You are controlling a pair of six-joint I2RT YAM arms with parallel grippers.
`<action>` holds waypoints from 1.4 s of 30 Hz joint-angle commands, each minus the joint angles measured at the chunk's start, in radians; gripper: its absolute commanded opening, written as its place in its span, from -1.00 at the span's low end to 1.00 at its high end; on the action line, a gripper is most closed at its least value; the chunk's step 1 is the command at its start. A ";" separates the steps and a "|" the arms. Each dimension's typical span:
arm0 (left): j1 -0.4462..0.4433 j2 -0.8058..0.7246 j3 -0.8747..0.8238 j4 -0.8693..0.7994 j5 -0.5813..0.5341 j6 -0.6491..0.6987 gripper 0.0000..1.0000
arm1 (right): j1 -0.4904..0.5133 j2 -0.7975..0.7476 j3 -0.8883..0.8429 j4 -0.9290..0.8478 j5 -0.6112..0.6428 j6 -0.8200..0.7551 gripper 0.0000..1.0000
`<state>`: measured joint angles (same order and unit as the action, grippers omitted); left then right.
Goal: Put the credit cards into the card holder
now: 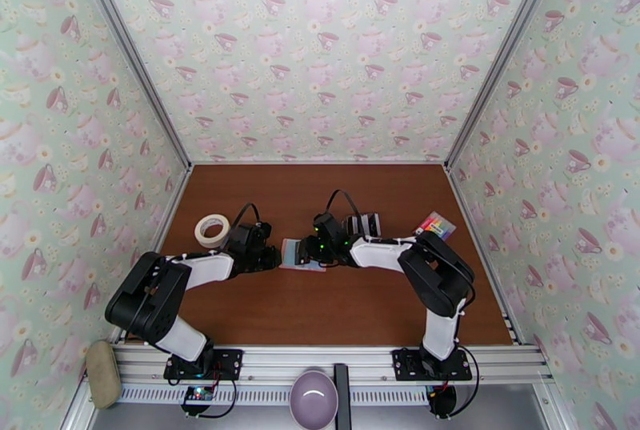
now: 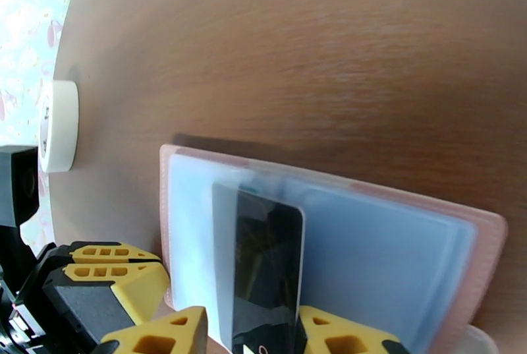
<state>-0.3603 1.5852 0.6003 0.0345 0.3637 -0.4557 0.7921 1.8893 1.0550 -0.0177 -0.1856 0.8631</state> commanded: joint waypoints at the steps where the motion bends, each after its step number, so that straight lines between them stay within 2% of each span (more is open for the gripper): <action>1: -0.023 0.057 -0.008 -0.051 0.028 0.001 -0.72 | 0.013 0.020 0.036 -0.054 0.015 -0.024 -0.22; 8: -0.023 0.057 -0.007 -0.054 0.026 0.000 -0.72 | 0.013 -0.050 0.060 -0.195 0.122 -0.085 -0.18; 12: -0.024 0.059 -0.007 -0.054 0.026 0.000 -0.72 | 0.013 -0.067 0.074 -0.238 0.129 -0.102 -0.17; 25: -0.023 0.062 -0.008 -0.048 0.035 0.000 -0.73 | 0.015 -0.003 0.100 -0.194 0.086 -0.087 -0.17; 42: -0.026 0.070 -0.007 -0.044 0.043 0.000 -0.73 | 0.036 0.055 0.155 -0.207 0.092 -0.091 -0.19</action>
<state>-0.3607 1.5959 0.6041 0.0429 0.3759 -0.4557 0.8093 1.9156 1.1656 -0.2127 -0.0891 0.7876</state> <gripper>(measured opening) 0.133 0.405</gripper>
